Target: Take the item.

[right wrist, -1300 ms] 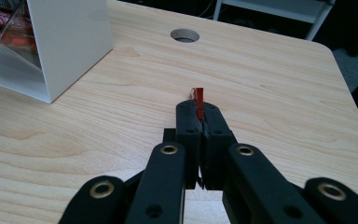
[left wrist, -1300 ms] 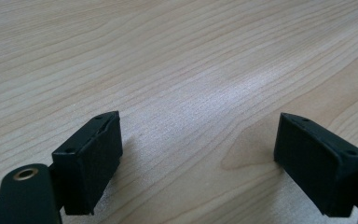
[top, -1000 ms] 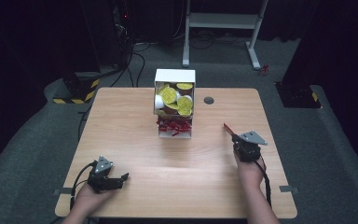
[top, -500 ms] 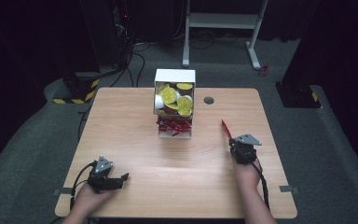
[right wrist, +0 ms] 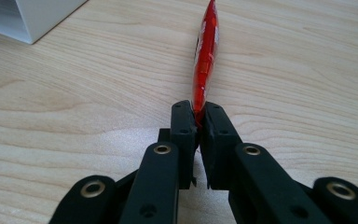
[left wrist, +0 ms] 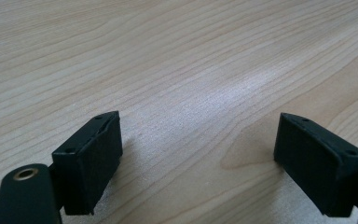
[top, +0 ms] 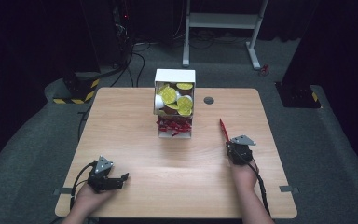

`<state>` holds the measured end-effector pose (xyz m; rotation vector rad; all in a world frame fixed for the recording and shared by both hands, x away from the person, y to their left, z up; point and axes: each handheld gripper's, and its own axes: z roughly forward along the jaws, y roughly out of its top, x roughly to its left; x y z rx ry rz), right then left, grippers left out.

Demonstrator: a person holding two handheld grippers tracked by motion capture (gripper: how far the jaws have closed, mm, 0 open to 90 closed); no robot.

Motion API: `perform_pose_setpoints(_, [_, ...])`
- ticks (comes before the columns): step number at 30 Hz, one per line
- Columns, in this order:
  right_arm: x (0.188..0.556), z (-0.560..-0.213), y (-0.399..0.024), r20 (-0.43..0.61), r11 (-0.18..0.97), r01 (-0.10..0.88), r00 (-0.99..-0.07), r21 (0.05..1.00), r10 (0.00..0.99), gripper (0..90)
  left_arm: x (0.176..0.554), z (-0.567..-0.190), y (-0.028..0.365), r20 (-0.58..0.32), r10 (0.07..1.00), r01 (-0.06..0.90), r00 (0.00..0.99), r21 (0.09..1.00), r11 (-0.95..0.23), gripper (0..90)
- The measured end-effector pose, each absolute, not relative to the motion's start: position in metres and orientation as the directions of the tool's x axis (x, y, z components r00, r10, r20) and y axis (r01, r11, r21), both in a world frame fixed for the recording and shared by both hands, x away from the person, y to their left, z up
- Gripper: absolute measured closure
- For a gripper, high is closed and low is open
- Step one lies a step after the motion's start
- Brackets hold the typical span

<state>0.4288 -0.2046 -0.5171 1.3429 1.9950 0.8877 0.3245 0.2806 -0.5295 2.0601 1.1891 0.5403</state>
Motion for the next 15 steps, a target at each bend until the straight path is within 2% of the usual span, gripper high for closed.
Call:
perform_pose_setpoints(13, [0.4283, -0.5209, -0.2004, -0.086, 0.274, 0.565, -0.337, 0.778, 0.938, 82.9, 0.3244, -0.5296, 0.2803, 0.011, 0.87, 0.585, 0.494, 0.736, -0.341, 15.3])
perform_pose_setpoints(14, [0.4286, -0.5209, -0.1998, -0.088, 0.281, 0.563, -0.345, 0.777, 0.935, 79.2, 0.3244, -0.5296, 0.2803, 0.01, 0.87, 0.585, 0.494, 0.736, -0.341, 15.3])
perform_pose_setpoints(15, [0.4286, -0.5209, -0.1998, -0.088, 0.281, 0.563, -0.345, 0.777, 0.935, 79.2, 0.3244, -0.5296, 0.2803, 0.01, 0.87, 0.585, 0.494, 0.736, -0.341, 15.4])
